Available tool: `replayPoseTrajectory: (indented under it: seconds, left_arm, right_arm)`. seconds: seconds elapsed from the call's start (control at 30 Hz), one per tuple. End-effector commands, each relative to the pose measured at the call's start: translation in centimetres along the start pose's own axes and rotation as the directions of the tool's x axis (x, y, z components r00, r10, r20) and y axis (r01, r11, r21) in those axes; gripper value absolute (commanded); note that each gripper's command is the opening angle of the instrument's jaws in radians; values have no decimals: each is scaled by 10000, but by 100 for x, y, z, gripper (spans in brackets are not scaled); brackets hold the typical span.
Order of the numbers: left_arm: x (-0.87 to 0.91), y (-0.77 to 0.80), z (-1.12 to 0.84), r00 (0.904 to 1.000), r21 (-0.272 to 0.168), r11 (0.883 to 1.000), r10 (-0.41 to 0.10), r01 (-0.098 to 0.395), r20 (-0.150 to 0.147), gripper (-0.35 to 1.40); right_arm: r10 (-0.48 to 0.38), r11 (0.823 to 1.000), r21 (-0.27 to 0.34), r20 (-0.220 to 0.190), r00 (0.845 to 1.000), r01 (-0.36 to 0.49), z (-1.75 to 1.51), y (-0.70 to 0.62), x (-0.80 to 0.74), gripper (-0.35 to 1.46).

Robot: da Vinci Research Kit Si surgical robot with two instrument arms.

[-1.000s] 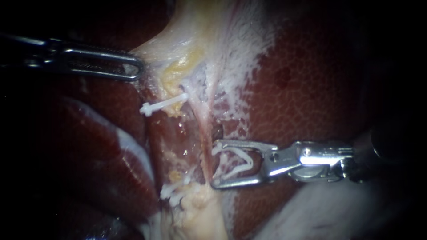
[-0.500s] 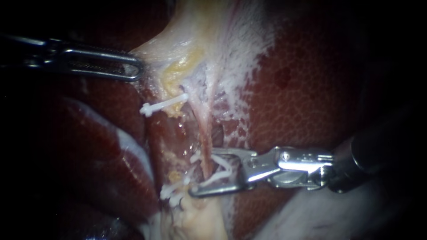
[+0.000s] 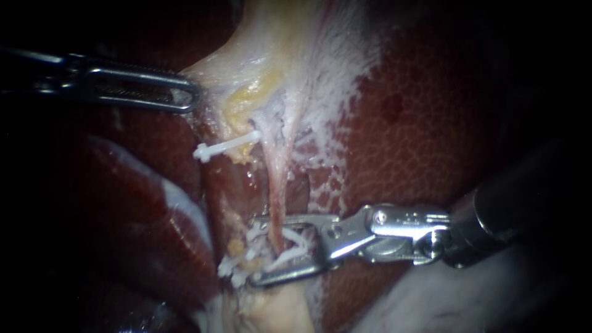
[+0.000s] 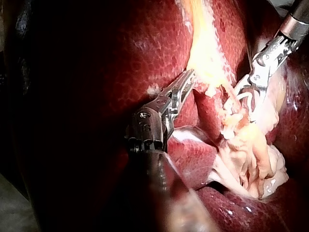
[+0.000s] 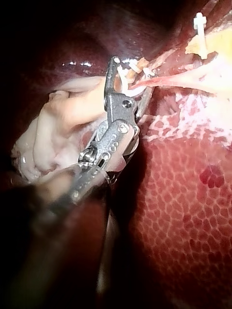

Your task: Clipping first clip right tube

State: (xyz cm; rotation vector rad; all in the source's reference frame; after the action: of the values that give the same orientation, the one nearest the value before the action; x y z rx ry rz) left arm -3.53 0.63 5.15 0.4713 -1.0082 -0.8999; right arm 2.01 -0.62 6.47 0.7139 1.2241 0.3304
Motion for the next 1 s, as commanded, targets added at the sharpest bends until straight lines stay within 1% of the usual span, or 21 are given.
replayPoseTrajectory:
  seconds: [0.03, 0.1, 0.13, 0.2, 0.3, 0.43, 0.67, 1.0]
  left_arm:
    - [0, 0, 0, 10000, -1, 10000, -2, 2, 1, -35]
    - [0, 0, 0, 10000, -1, 10000, -2, 2, 1, -35]
    - [0, 0, 0, 10000, -1, 10000, -2, 2, 1, -35]
    - [0, 0, 0, 10000, -2, 10000, -2, 2, 1, -35]
    - [0, 0, 0, 10000, -2, 10000, -2, 2, 1, -35]
    - [0, 0, 0, 10000, -2, 10000, -2, 2, 2, -35]
    - [0, 0, 0, 10000, -4, 10000, -3, 3, 2, -35]
    - [0, 0, 0, 10000, -4, 10000, -3, 3, 2, -35]
  right_arm:
    - [49, 9999, -104, -34, 10000, -49, -2, 0, 1, 44]
    - [310, 9988, -366, -131, 9994, -314, -9, 2, 4, 20]
    - [325, 9983, -473, -168, 9993, -332, -12, 4, 4, 4]
    - [379, 9970, -663, -233, 9990, -394, -18, 9, 4, -13]
    - [456, 9960, -759, -269, 9986, -476, -24, 18, 1, -25]
    - [498, 9968, -617, -224, 9985, -511, -27, 21, -4, -33]
    - [546, 9966, -602, -222, 9983, -558, -25, 18, -4, -33]
    - [595, 9963, -600, -222, 9980, -607, -25, 18, -6, -33]
